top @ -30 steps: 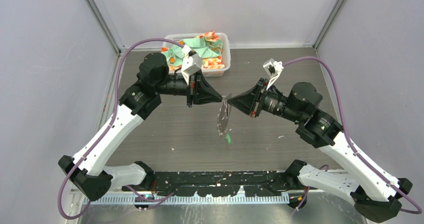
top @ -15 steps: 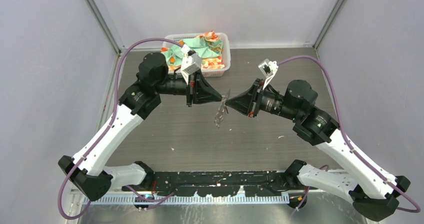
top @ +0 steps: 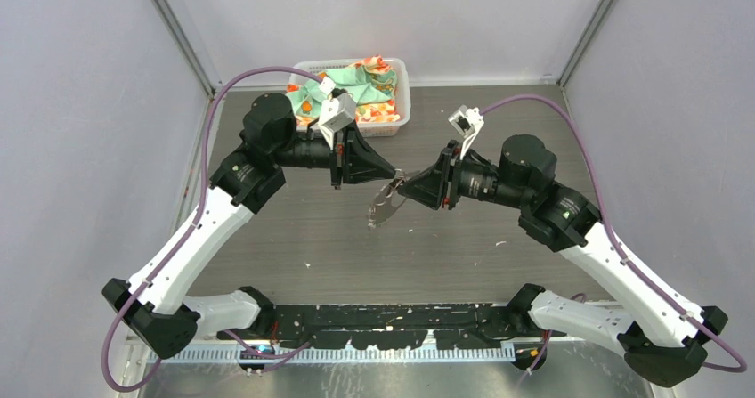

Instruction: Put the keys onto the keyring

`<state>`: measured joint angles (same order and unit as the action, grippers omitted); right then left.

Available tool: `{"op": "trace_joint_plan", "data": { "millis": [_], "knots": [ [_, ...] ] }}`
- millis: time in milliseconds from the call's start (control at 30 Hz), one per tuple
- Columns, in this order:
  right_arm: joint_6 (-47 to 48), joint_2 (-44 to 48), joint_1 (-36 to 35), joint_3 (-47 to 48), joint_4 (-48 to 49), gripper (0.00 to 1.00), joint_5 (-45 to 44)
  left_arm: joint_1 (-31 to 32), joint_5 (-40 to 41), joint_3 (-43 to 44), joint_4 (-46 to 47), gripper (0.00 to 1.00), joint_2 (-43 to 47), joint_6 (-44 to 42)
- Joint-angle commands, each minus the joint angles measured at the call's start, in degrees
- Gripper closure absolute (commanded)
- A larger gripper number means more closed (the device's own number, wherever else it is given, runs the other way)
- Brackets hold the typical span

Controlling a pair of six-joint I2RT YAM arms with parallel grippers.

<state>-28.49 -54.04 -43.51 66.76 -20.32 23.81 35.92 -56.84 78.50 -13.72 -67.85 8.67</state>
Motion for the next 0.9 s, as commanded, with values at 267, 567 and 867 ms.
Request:
{"op": "trace_joint_plan", "data": {
  "millis": [267,567,867],
  "knots": [
    [9.8,0.7,0.7,10.7,-4.9,0.47,-1.3,0.0,-1.3,0.9,3.8,1.0,1.8,0.9],
    [10.4,-2.3,0.8,10.3,-2.4,0.53,1.6,0.0,-1.3,1.0,3.6,1.0,1.9,1.3],
    [10.4,-3.3,0.8,10.4,-1.1,0.94,5.1,0.1,-1.3,0.6,3.4,1.0,1.8,1.4]
  ]
}}
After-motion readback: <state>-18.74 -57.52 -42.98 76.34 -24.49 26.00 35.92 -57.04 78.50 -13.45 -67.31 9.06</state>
